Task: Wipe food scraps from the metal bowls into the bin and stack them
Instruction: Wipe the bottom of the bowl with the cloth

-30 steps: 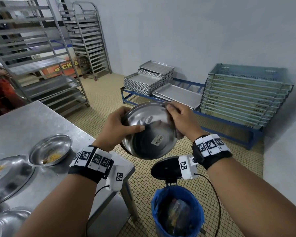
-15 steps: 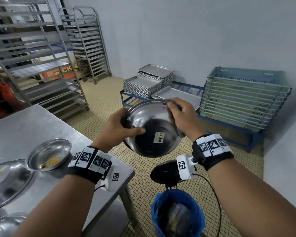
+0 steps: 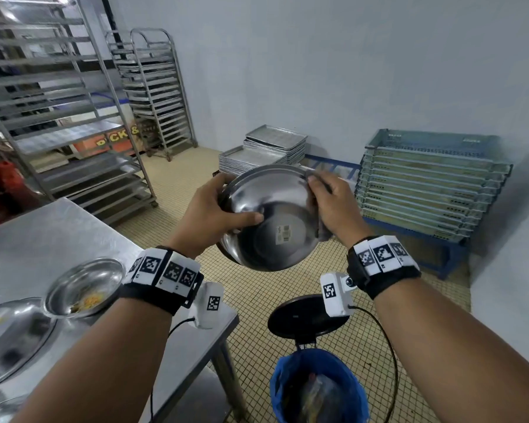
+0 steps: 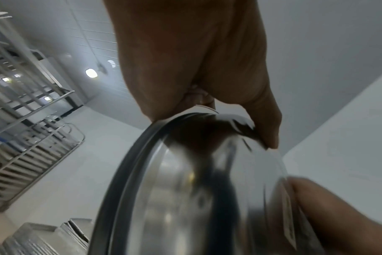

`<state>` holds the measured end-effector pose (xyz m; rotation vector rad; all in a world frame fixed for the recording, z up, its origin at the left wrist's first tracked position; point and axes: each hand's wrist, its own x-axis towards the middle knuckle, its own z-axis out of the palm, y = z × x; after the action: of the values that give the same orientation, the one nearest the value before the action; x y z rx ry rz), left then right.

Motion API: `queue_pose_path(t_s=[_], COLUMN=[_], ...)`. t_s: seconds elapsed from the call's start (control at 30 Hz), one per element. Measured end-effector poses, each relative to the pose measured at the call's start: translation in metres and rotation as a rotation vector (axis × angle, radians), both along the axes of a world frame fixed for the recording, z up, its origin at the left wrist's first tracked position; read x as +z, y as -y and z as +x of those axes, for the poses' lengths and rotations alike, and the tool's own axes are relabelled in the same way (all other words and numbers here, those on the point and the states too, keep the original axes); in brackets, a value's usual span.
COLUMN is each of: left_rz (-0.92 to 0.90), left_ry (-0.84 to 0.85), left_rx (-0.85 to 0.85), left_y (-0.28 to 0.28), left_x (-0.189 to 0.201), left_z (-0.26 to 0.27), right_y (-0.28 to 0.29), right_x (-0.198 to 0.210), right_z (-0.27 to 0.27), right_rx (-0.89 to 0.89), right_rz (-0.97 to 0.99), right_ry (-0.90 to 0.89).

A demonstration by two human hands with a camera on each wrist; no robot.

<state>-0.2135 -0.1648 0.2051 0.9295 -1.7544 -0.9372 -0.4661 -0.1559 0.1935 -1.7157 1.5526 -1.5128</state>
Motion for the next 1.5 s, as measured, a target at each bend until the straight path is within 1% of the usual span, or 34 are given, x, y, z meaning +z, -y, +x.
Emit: queue_pose_path(t_s=[0.1,0.17,0.23,0.3,0.37,0.4,0.47,0.5,0.53,0.57,0.67,0.7,0.73,0.77,0.83,0.9,0.93,0.97,1.0,1.03,1.07,1.1,1.17,1.23,1.27,1.33,1.4,1.43,1.47,1.5], left_rz=[-0.009,-0.001,0.014,0.023,0.044,0.047,0.025,0.018,0.017,0.025,0.102,0.128,0.146,0.148,0.099,0.03,0.013,0.006,0.0,-0.001,0.003,0.019,0.058,0.098,0.111,0.109,0.096,0.089,0.084,0.087], left_ry=[0.067,0.027,-0.045,-0.1,-0.073,-0.032,0.048,0.061,0.049,0.015,-0.134,-0.163,-0.167,-0.139,0.013,0.171,0.201,0.206,0.19,0.155,0.104,0.05,-0.045,-0.081,-0.074,-0.033,-0.003,-0.005,-0.023,-0.052], left_rx=[-0.02,-0.032,-0.025,-0.018,-0.036,-0.052,-0.071,-0.076,-0.078,-0.073,-0.023,-0.012,-0.005,-0.003,-0.007,-0.018,-0.03,-0.041,-0.046,-0.045,-0.042,-0.04,-0.031,-0.014,-0.014,-0.038,-0.056,-0.057,-0.053,-0.042], left_y=[-0.003,-0.004,-0.003,-0.002,-0.004,-0.006,-0.008,-0.009,-0.009,-0.01,-0.008,-0.008,-0.009,-0.01,-0.013,-0.013,-0.012,-0.012,-0.012,-0.013,-0.015,-0.016,-0.016,-0.016,-0.016,-0.018,-0.018,-0.018,-0.018,-0.016], left_x=[0.002,0.003,0.003,0.002,-0.001,-0.002,-0.007,-0.009,-0.011,-0.012,-0.021,-0.025,-0.028,-0.029,-0.026,-0.021,-0.018,-0.016,-0.015,-0.015,-0.016,-0.018,-0.022,-0.026,-0.027,-0.029,-0.031,-0.031,-0.031,-0.031], left_z=[-0.01,-0.013,-0.009,-0.002,0.0,-0.003,-0.011,-0.014,-0.014,-0.012,0.001,0.005,0.006,0.006,0.002,-0.004,-0.007,-0.009,-0.01,-0.01,-0.01,-0.008,-0.005,-0.002,-0.003,-0.008,-0.014,-0.015,-0.015,-0.013], right_y=[-0.001,0.002,0.004,0.005,0.002,-0.001,-0.006,-0.007,-0.006,-0.007,-0.012,-0.014,-0.014,-0.014,-0.014,-0.015,-0.015,-0.017,-0.017,-0.017,-0.016,-0.016,-0.017,-0.019,-0.019,-0.018,-0.016,-0.015,-0.013,-0.012], right_x=[0.018,0.03,0.03,0.02,0.012,0.013,0.018,0.019,0.018,0.015,-0.004,-0.009,-0.014,-0.016,-0.011,-0.001,0.005,0.011,0.015,0.018,0.017,0.013,0.0,-0.013,-0.016,-0.011,0.001,0.006,0.007,0.005], right_z=[0.01,0.011,0.004,-0.006,-0.004,0.002,0.016,0.02,0.02,0.017,0.001,-0.001,-0.002,-0.002,0.003,0.008,0.01,0.013,0.014,0.015,0.014,0.012,0.004,0.0,0.001,0.008,0.018,0.02,0.019,0.013], right_rx=[0.043,0.059,0.044,0.012,0.015,0.037,0.095,0.112,0.114,0.099,0.051,0.034,0.018,0.008,0.01,0.043,0.051,0.05,0.043,0.045,0.053,0.056,0.025,-0.003,-0.004,0.016,0.072,0.089,0.087,0.072], right_rz=[-0.055,-0.118,-0.098,-0.033,-0.003,-0.013,-0.074,-0.107,-0.123,-0.106,0.036,0.062,0.068,0.064,0.037,-0.007,-0.037,-0.07,-0.095,-0.107,-0.108,-0.099,-0.03,0.053,0.074,0.041,-0.043,-0.071,-0.072,-0.047], right_ry=[-0.167,-0.248,-0.18,-0.084,-0.079,-0.107,-0.272,-0.343,-0.354,-0.296,0.027,0.078,0.087,0.073,0.02,-0.122,-0.229,-0.325,-0.382,-0.395,-0.366,-0.296,-0.103,0.022,0.025,-0.059,-0.256,-0.324,-0.329,-0.27])
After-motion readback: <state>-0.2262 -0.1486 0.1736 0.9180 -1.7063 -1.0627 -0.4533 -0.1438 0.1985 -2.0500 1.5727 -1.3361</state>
